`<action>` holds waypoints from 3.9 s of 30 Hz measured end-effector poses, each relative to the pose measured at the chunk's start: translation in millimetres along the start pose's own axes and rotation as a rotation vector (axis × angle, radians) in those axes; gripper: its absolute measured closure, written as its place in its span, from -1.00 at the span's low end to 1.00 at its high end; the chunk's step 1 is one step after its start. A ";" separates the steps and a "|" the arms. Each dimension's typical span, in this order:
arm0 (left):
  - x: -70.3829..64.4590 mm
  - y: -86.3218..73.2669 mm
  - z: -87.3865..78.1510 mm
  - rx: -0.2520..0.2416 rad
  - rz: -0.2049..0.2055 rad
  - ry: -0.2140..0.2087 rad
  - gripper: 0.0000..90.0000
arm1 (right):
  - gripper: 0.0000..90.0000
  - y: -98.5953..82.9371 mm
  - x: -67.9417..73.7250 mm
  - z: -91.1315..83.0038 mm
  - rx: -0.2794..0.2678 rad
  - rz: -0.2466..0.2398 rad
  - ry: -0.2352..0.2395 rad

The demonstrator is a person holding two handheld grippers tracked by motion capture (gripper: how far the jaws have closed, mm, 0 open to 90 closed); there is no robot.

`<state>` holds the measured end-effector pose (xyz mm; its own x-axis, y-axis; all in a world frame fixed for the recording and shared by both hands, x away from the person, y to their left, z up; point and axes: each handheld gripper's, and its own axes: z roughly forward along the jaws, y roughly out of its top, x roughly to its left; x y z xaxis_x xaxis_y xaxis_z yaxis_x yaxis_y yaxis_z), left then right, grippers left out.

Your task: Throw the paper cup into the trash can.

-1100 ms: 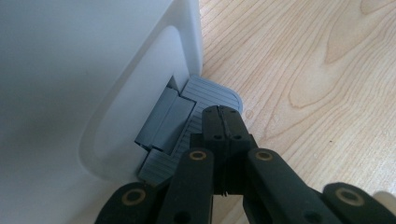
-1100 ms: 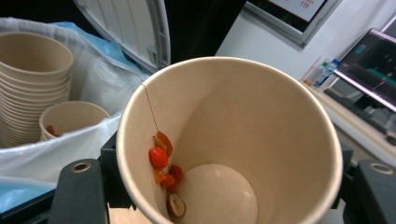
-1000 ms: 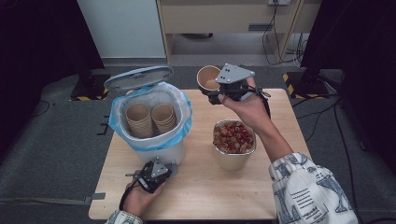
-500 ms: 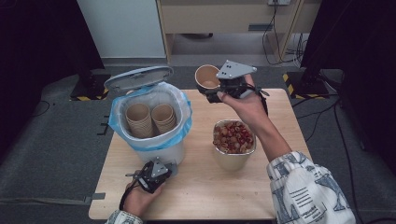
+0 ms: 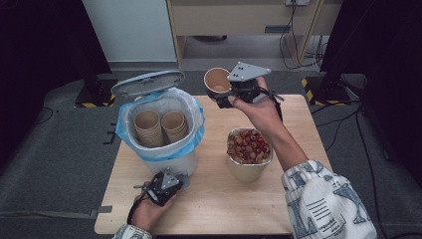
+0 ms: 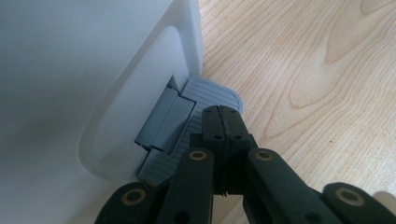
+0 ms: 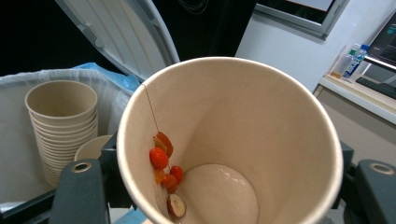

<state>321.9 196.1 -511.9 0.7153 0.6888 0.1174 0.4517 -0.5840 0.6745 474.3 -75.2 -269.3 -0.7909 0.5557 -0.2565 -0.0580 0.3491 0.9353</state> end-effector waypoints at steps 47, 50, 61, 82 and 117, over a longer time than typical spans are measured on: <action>-0.8 0.9 0.3 0.003 0.012 0.004 1.00 | -0.37 16.6 61.3 54.2 -0.006 0.068 0.268; -1.1 0.9 0.6 0.001 0.013 0.006 1.00 | -0.37 15.8 63.9 55.3 0.006 0.075 0.286; -0.5 0.6 0.5 -0.001 0.005 0.002 1.00 | -0.38 11.3 73.0 59.7 0.060 0.081 0.353; -0.4 0.7 0.4 0.001 0.007 0.002 1.00 | -0.79 3.4 93.7 77.0 0.154 0.127 0.420; -0.3 0.5 0.4 0.000 0.006 0.000 1.00 | -0.85 -25.7 31.7 32.2 0.174 0.255 0.244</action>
<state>322.1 195.4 -511.9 0.7181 0.6853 0.1215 0.4475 -0.5884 0.6735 470.4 -42.3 -309.3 -0.8894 0.4526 0.0645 0.2473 0.3575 0.9006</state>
